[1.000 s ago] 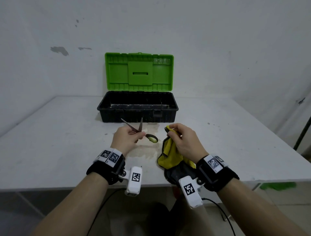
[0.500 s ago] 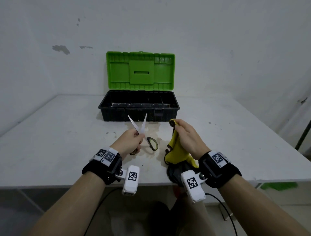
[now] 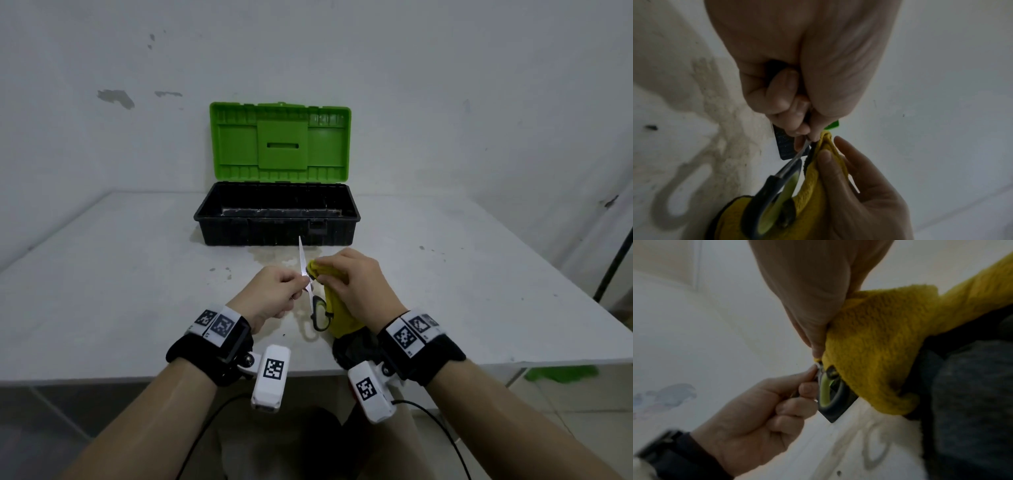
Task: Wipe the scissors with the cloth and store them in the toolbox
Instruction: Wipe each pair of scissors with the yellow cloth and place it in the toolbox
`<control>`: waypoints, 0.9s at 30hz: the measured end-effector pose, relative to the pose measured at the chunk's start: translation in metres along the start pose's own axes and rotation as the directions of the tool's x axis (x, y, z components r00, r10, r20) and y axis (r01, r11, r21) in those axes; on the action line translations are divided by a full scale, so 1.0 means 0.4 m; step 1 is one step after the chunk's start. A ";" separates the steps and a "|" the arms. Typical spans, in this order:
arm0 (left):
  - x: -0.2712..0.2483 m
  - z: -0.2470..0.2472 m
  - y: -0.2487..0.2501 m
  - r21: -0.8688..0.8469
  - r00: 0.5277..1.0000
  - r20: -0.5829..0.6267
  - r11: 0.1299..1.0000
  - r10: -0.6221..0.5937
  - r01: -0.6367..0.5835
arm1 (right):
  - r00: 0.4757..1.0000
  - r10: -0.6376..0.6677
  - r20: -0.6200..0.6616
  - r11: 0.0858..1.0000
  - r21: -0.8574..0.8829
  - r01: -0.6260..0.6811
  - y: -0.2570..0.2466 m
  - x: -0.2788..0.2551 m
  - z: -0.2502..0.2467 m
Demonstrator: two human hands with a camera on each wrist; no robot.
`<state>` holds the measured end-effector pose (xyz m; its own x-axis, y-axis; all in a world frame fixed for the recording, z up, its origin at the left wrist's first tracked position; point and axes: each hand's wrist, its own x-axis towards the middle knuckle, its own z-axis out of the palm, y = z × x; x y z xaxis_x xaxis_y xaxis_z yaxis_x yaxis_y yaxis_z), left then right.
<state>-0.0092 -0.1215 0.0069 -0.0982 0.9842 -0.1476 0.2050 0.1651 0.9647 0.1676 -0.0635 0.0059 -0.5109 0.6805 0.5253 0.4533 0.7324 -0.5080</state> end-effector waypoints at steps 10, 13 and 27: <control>-0.012 0.019 -0.008 0.033 0.998 -0.029 0.998 0.062 -0.061 | 0.996 -0.066 -0.068 0.984 -0.173 0.053 0.024 -0.005 0.016; -0.018 0.014 -0.014 0.043 0.999 -0.013 0.998 0.044 -0.043 | 0.978 0.140 -0.155 0.986 -0.065 -0.152 0.069 0.017 -0.019; -0.013 0.016 0.002 0.011 0.999 0.027 0.999 0.042 -0.042 | 0.993 -0.105 -0.062 0.982 -0.165 0.093 0.029 -0.027 -0.002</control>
<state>-0.0022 -0.1262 0.0072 -0.0631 0.9916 -0.1128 0.2198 0.1241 0.9676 0.1791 -0.0625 -0.0050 -0.5091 0.5999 0.6172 0.5180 0.7862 -0.3369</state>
